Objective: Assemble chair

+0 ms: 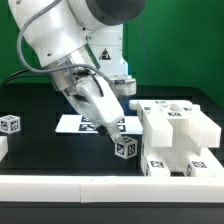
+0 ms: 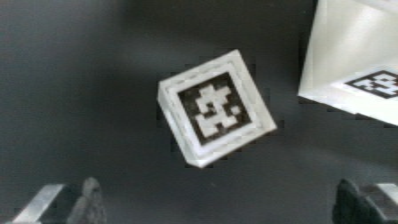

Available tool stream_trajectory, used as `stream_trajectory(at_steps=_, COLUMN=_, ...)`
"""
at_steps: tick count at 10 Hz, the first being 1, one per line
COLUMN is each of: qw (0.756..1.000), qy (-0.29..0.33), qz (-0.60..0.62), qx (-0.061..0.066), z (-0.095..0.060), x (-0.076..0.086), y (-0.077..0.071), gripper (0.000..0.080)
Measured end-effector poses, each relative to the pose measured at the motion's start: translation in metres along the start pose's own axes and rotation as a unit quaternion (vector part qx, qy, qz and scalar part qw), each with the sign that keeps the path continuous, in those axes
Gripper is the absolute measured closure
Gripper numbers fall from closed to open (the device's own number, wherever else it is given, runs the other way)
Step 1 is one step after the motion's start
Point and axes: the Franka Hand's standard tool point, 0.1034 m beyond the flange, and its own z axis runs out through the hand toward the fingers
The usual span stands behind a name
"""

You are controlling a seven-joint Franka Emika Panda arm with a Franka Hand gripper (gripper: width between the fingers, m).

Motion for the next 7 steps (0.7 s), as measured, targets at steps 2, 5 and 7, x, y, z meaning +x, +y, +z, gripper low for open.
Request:
stream_trajectory(at_steps=2, qw=0.999, qy=-0.021, qz=0.035, qx=0.008, z=0.015, x=-0.005, y=0.006, gripper=0.0151)
stream_trajectory(at_steps=5, qw=0.999, qy=-0.021, qz=0.043, qx=0.001, z=0.032, x=-0.017, y=0.006, gripper=0.0151)
stream_trajectory(at_steps=7, qw=0.999, qy=-0.02, qz=0.047, qx=-0.002, z=0.03, x=-0.012, y=0.006, gripper=0.0262)
